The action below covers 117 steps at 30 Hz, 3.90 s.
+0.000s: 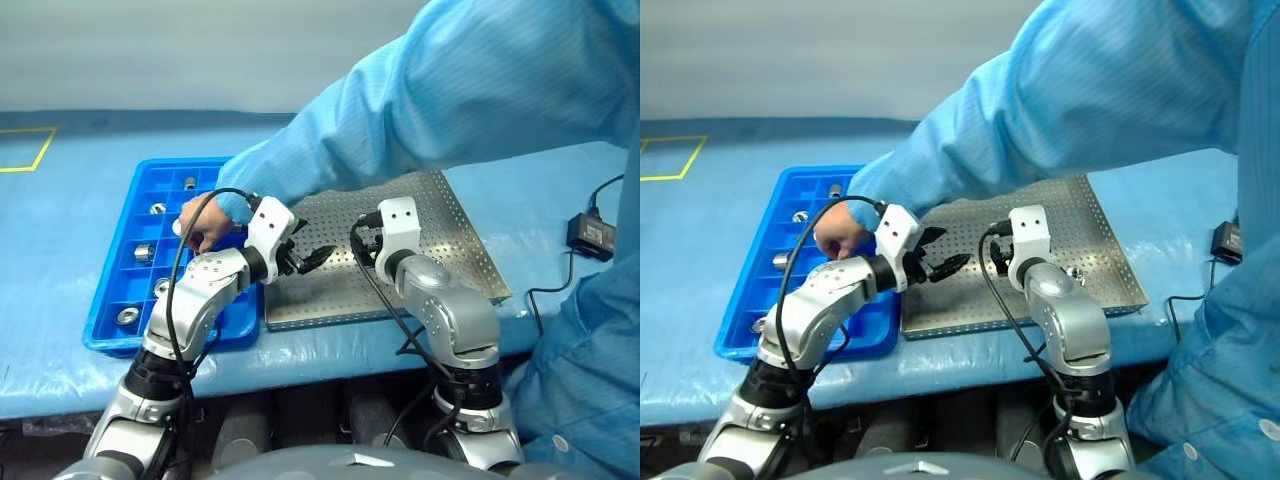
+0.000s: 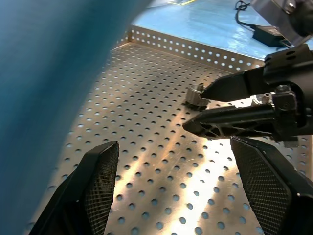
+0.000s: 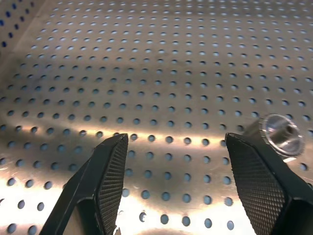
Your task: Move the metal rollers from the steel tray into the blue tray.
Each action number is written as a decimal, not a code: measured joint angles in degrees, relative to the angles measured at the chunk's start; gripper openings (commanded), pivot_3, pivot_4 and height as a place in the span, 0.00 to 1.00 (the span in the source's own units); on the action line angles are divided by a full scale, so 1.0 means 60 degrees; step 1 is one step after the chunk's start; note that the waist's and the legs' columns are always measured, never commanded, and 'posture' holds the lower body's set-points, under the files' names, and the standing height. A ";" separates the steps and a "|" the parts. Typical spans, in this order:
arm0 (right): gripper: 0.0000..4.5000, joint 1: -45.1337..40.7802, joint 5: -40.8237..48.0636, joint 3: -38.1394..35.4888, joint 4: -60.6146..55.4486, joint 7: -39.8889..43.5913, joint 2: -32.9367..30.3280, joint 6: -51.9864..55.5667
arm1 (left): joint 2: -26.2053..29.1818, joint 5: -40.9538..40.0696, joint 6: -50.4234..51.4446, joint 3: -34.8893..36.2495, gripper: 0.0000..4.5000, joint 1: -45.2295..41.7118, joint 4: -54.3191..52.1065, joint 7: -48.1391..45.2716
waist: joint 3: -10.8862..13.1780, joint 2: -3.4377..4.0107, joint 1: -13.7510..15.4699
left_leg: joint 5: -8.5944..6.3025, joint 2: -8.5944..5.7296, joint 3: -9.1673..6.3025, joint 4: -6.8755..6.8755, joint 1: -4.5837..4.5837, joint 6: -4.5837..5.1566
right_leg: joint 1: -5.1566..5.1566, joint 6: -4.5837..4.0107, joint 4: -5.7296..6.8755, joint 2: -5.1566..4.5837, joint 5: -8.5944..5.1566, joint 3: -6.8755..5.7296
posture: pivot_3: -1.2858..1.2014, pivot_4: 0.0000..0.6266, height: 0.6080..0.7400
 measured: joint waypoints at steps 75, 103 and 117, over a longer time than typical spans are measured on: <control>0.39 -0.3239 0.1390 0.2696 0.3890 0.3828 0.1013 -0.2999 | 0.0196 -0.0352 0.1245 0.3776 0.87 0.5491 -0.4671 0.2871 | 0.0005 0.0007 0.1027 | -0.0002 0.0023 -0.0005 0.0000 0.0024 0.0008 | 0.0016 -0.0057 0.0000 -0.0005 -0.0032 -0.0006 | 0.65 0.24 1.00; 0.83 -0.3857 0.0690 0.2431 0.6390 0.3964 0.1220 -0.5797 | -0.0189 -0.0179 0.1025 0.3276 0.87 0.5372 -0.4965 0.3312 | 0.0006 0.0006 0.1784 | 0.0002 0.0007 -0.0024 -0.0035 -0.0008 -0.0025 | 0.0000 -0.0099 -0.0012 -0.0014 -0.0058 -0.0070 | 0.64 0.24 1.00; 0.83 -0.1660 -0.0394 -0.0792 0.3186 -0.0731 0.0695 -0.2368 | -0.0208 -0.0176 0.0534 0.1435 0.87 0.1941 -0.2559 0.1799 | 0.0007 0.0014 0.0818 | 0.0014 -0.0002 -0.0014 -0.0033 -0.0005 -0.0036 | 0.0000 -0.0102 0.0007 -0.0004 -0.0043 -0.0060 | 0.54 0.24 1.00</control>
